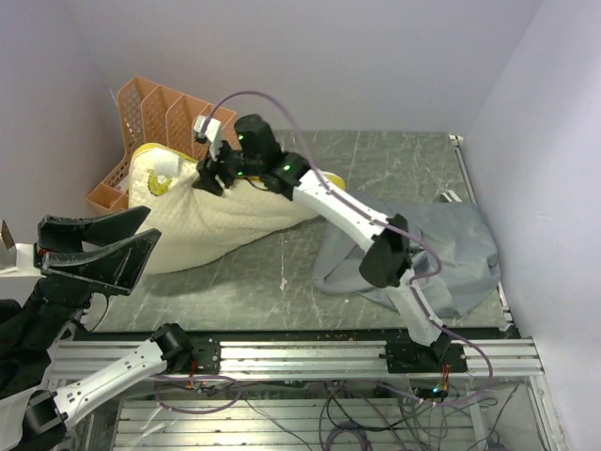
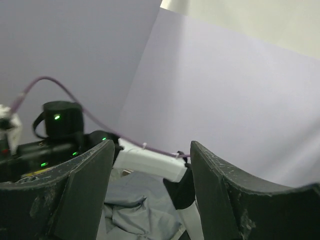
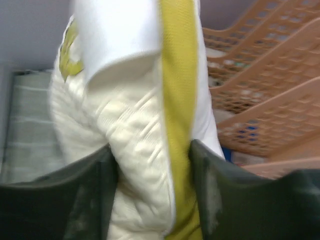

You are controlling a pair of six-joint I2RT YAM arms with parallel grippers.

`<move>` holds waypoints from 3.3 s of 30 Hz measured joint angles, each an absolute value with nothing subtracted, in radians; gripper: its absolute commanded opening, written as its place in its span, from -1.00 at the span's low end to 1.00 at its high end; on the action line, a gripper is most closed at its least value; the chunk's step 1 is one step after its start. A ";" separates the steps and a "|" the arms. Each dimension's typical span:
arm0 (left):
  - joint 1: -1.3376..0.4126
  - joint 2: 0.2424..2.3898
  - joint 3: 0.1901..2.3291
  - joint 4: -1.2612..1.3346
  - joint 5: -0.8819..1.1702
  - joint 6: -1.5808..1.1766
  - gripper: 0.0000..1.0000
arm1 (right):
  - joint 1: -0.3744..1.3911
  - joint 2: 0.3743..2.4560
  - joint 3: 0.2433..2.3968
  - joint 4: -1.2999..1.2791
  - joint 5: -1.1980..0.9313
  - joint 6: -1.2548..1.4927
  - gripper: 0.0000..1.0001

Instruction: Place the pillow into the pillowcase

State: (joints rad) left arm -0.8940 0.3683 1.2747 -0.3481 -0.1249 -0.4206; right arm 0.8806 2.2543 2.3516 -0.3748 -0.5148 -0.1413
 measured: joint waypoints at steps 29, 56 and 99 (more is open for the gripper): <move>-0.894 0.910 0.930 -0.208 -0.141 -0.299 0.62 | 0.526 1.628 1.670 -0.470 -0.693 -0.429 0.90; -0.481 1.814 1.217 -0.258 0.105 -0.419 0.86 | 0.157 1.564 1.229 -0.459 -0.794 -0.376 0.80; -0.488 1.042 1.243 -0.611 0.336 0.473 -0.86 | 0.124 1.530 1.151 -0.494 -0.684 -0.489 0.54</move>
